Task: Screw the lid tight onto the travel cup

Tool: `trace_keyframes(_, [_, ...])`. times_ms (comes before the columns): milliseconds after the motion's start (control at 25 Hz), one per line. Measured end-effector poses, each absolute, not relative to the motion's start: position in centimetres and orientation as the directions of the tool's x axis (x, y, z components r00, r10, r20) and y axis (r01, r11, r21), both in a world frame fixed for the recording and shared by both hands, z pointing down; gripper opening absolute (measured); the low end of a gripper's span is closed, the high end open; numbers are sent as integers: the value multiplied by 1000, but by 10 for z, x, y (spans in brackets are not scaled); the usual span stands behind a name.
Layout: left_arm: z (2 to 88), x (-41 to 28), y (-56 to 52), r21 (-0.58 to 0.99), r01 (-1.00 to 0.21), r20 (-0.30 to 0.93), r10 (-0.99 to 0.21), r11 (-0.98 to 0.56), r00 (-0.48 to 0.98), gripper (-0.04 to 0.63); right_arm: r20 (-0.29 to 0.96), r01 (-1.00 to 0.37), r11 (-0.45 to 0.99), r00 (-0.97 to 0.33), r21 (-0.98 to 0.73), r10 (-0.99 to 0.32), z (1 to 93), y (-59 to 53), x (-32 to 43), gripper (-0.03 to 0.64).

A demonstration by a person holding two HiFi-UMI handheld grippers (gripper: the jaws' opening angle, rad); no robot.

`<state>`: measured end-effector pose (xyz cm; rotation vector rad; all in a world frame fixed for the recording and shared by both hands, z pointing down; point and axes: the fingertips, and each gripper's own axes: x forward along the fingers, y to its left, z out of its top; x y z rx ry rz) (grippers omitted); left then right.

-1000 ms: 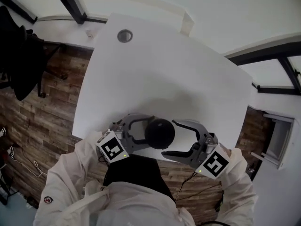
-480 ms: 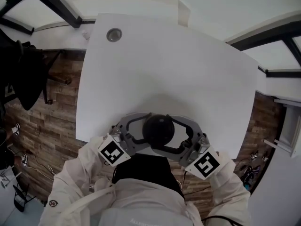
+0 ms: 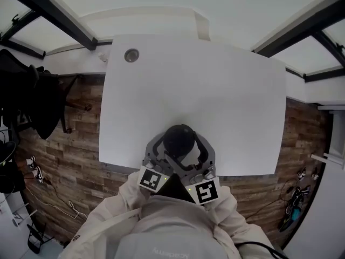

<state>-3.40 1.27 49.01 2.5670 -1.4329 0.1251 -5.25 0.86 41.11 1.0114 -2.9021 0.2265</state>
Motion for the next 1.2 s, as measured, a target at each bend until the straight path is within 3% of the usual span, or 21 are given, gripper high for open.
trace_keyframes(120, [488, -30, 14, 150, -865, 170, -849, -480, 500, 367, 128, -656, 743, -755, -136, -643, 414, 12, -46, 426])
trace_keyframes(280, [487, -27, 16, 113, -816, 170, -799, -566, 577, 367, 125, -580, 787, -814, -212, -567, 410, 17, -42, 428])
trace_keyframes(520, [488, -27, 13, 98, -674, 168, -656, -732, 736, 367, 160, -260, 953, -959, -157, -235, 409, 18, -36, 428])
trace_keyframes(720, [490, -27, 14, 93, -555, 198, -531, -827, 824, 367, 277, -4, 992, -960, -127, 32, 427, 21, -38, 428])
trace_keyframes(800, [491, -24, 13, 79, -512, 210, -488, -855, 847, 367, 298, 41, 992, -952, -121, 75, 431, 20, -41, 428])
trace_keyframes(960, [493, -22, 14, 71, -492, 229, -465, -868, 855, 367, 312, 26, 995, -948, -97, 55, 435, 19, -42, 428])
trace_keyframes(1080, [495, -23, 15, 62, -541, 231, -515, -839, 826, 367, 316, -56, 994, -948, -93, -24, 439, 21, -40, 428])
trace_keyframes(1200, [495, -23, 14, 38, -615, 222, -593, -788, 774, 367, 173, -227, 967, -963, -117, -206, 422, 12, -46, 428])
